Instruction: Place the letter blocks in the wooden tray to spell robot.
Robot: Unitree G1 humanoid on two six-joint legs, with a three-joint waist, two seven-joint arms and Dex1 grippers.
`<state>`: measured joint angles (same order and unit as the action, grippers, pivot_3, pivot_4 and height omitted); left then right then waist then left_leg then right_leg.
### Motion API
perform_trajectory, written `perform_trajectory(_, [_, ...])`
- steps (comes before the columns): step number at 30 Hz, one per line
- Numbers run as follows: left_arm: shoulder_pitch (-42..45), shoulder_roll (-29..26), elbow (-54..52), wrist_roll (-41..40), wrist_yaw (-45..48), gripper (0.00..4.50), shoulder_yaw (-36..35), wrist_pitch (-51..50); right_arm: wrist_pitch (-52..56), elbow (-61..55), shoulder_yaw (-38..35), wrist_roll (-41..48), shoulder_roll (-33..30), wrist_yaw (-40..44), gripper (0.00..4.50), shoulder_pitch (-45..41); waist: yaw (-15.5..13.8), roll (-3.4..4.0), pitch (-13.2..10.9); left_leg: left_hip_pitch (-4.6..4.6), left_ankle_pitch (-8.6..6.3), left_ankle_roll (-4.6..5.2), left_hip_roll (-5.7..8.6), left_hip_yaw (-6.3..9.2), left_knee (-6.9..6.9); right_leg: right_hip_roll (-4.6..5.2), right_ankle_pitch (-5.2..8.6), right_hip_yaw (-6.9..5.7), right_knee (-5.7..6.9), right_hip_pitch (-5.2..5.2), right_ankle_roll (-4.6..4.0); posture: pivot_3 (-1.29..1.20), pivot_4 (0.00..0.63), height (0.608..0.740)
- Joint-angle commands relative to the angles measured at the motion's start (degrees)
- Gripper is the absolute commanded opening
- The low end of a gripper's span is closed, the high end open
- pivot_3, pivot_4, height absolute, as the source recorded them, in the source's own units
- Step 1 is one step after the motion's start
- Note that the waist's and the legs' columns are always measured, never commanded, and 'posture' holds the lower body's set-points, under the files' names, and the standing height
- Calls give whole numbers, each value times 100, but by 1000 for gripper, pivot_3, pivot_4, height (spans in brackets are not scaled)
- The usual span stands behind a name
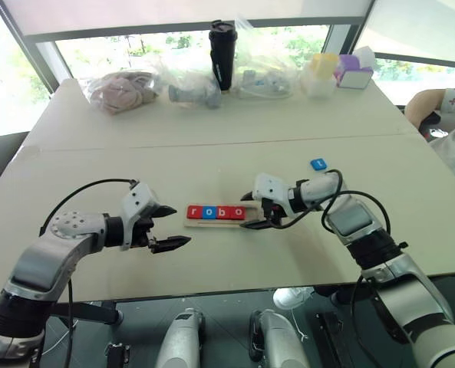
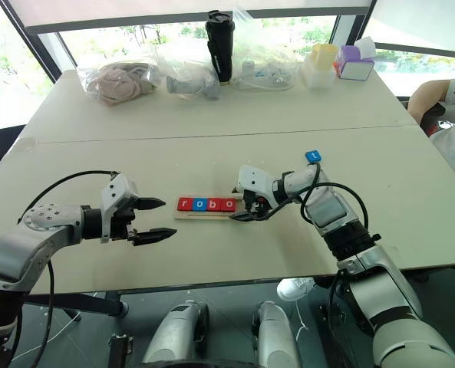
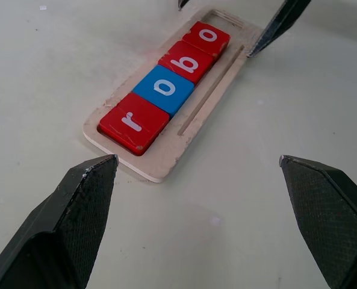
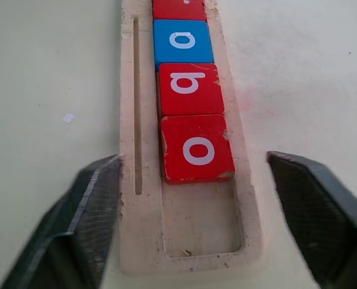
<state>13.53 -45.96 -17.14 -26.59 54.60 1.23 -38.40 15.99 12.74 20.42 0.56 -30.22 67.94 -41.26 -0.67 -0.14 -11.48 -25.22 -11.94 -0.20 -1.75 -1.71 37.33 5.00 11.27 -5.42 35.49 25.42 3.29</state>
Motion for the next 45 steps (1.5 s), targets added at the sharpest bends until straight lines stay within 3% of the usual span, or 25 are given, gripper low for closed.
perform_trajectory(1, [23,16,-128,-12,-9,4500,-58,78,57,-354,-315,237,10,-37,4024,-222,0,0,0,0,0,0,0,0,0,0,0,0,0,0,0,0,150,740])
perform_trajectory(6, [34,19,-145,-24,-10,4500,-66,75,685,-557,-1171,925,226,-500,4024,-441,0,0,0,0,0,0,0,0,0,0,-1,0,1,0,-1,0,150,740])
perform_trajectory(10, [-55,-1,-275,-157,-32,4500,-228,4,1548,-743,-2277,1526,322,-1479,4024,-458,-24,-1,0,-2,1,-1,-1,0,0,1,-14,0,1,0,-16,0,150,740])
perform_trajectory(14, [85,136,-485,-638,-112,4500,-522,-326,2164,-775,-3070,1412,287,-2868,4024,-133,-23,-2,1,-4,1,-2,0,0,0,3,-14,0,-6,-2,-20,0,150,740])
perform_trajectory(18, [165,114,-349,-554,-85,4500,-359,-302,2064,-415,-2943,917,232,-3629,4024,223,12,0,2,-2,1,-2,1,-2,-2,2,-13,1,-5,-1,-19,0,150,740])
perform_trajectory(25, [378,106,-172,-442,-7,4500,-147,-223,1243,1625,-2922,391,442,-4882,4024,-275,119,1,1,8,2,0,-4,-6,-7,-10,-7,10,3,2,-12,0,150,740])
perform_trajectory(32, [338,83,-183,-359,-28,4500,-153,-214,211,3594,-2937,364,599,-5104,4024,-932,155,1,1,9,2,1,-4,-10,-10,-16,-25,29,0,2,-8,0,150,740])
perform_trajectory(39, [178,91,-279,-344,-106,4500,-189,-196,-226,4357,-2906,371,734,-5037,4024,-1264,163,1,1,20,2,1,-8,-11,-11,-26,-22,39,6,-1,-3,0,150,740])
perform_trajectory(40, [159,93,-294,-343,-121,4500,-183,-193,-268,4412,-2900,366,745,-5037,3513,-1279,163,0,1,22,2,1,-9,-12,-11,-27,-23,41,7,-1,-4,0,150,740])
perform_trajectory(41, [141,93,-316,-349,-134,4500,-183,-194,-298,4443,-2897,365,748,-5031,3291,-1284,162,0,1,22,2,1,-9,-12,-11,-27,-23,41,7,-1,-4,0,150,740])
perform_trajectory(45, [2,91,-452,-389,-184,4500,-209,-218,-345,4387,-2850,327,779,-5018,1212,-1173,160,0,1,26,2,1,-9,-15,-11,-27,-22,45,7,-4,-5,0,150,740])
